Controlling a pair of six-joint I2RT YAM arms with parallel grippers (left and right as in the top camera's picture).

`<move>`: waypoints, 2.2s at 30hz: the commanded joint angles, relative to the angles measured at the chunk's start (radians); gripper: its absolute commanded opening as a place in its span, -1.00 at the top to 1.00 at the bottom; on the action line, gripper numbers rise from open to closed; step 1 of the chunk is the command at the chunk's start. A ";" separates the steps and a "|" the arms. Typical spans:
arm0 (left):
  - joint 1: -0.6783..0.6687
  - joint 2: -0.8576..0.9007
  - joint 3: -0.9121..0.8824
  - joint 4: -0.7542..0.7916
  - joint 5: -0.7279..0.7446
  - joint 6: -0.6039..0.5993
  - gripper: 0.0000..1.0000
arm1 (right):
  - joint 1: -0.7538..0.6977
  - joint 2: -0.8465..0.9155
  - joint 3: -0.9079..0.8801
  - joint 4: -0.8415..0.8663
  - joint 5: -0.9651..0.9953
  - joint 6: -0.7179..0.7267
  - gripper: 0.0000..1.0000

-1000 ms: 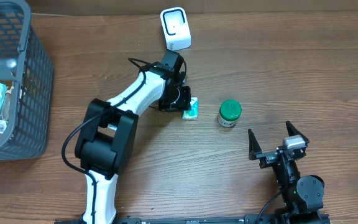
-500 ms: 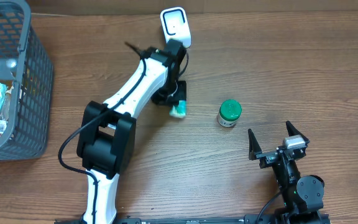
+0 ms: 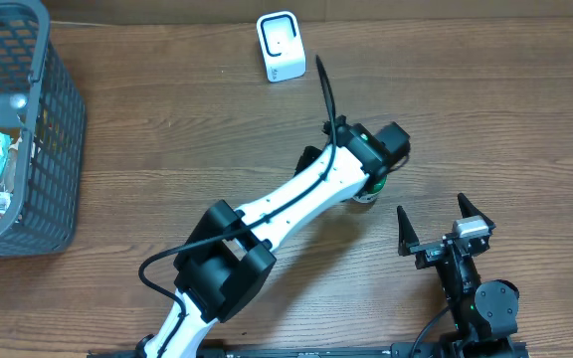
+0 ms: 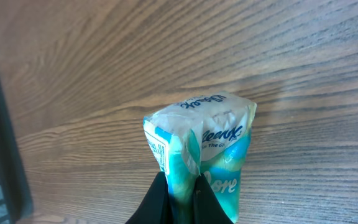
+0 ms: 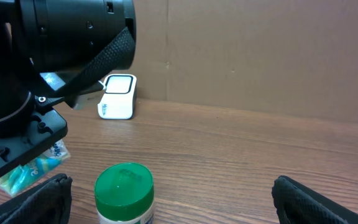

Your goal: Scan the item barcode

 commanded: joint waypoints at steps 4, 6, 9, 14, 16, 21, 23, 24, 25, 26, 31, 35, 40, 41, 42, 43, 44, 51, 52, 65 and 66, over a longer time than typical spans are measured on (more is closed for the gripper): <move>-0.034 0.018 -0.039 0.014 -0.106 -0.114 0.91 | -0.001 -0.007 -0.010 0.005 0.013 0.003 -1.00; -0.053 0.018 -0.063 0.043 -0.106 -0.114 0.91 | -0.001 -0.007 -0.010 0.006 0.013 0.003 -1.00; -0.068 0.018 -0.099 0.092 -0.107 -0.113 0.91 | -0.001 -0.007 -0.010 0.005 0.013 0.003 -1.00; -0.093 0.018 -0.176 0.173 -0.106 -0.095 0.92 | -0.001 -0.007 -0.010 0.006 0.013 0.003 -1.00; -0.104 0.018 -0.198 0.212 -0.107 -0.075 0.92 | -0.001 -0.007 -0.010 0.005 0.013 0.003 -1.00; -0.113 0.018 -0.238 0.273 -0.114 -0.027 0.92 | -0.001 -0.007 -0.010 0.005 0.013 0.003 -1.00; -0.113 0.018 -0.253 0.298 -0.113 -0.022 0.91 | -0.001 -0.007 -0.010 0.005 0.013 0.003 -1.00; -0.113 0.018 -0.270 0.322 -0.113 -0.010 0.91 | -0.001 -0.007 -0.010 0.005 0.013 0.003 -1.00; -0.114 0.018 -0.285 0.336 -0.113 0.005 0.91 | -0.001 -0.007 -0.010 0.006 0.013 0.003 -1.00; -0.114 0.018 -0.291 0.338 -0.114 0.008 0.91 | -0.001 -0.007 -0.010 0.006 0.013 0.003 -1.00; -0.114 0.018 -0.291 0.342 -0.114 0.015 0.90 | -0.001 -0.007 -0.010 0.006 0.013 0.003 -1.00; -0.117 0.018 -0.291 0.342 -0.111 0.015 0.87 | -0.001 -0.007 -0.010 0.006 0.013 0.003 -1.00; -0.119 0.018 -0.291 0.342 -0.111 0.015 0.66 | -0.001 -0.007 -0.010 0.006 0.014 0.003 -1.00; -0.119 0.018 -0.291 0.342 -0.111 0.015 0.62 | -0.001 -0.007 -0.010 0.006 0.013 0.003 -1.00; -0.119 0.018 -0.291 0.342 -0.111 0.014 0.59 | -0.001 -0.007 -0.010 0.005 0.013 0.003 -1.00; -0.119 0.018 -0.290 0.342 -0.111 0.015 0.56 | -0.001 -0.007 -0.010 0.006 0.013 0.003 -1.00; -0.119 0.018 -0.290 0.342 -0.110 0.015 0.57 | -0.001 -0.007 -0.010 0.006 0.013 0.003 -1.00; -0.115 0.018 -0.247 0.326 -0.075 0.014 0.45 | -0.001 -0.007 -0.010 0.006 0.013 0.003 -1.00; -0.109 0.018 -0.228 0.319 -0.050 0.014 0.45 | -0.001 -0.007 -0.010 0.006 0.013 0.003 -1.00; -0.020 0.018 -0.064 0.228 0.133 0.014 0.03 | -0.001 -0.007 -0.010 0.005 0.013 0.003 -1.00; -0.011 0.018 -0.051 0.217 0.156 0.014 -0.05 | -0.001 -0.007 -0.010 0.005 0.013 0.003 -1.00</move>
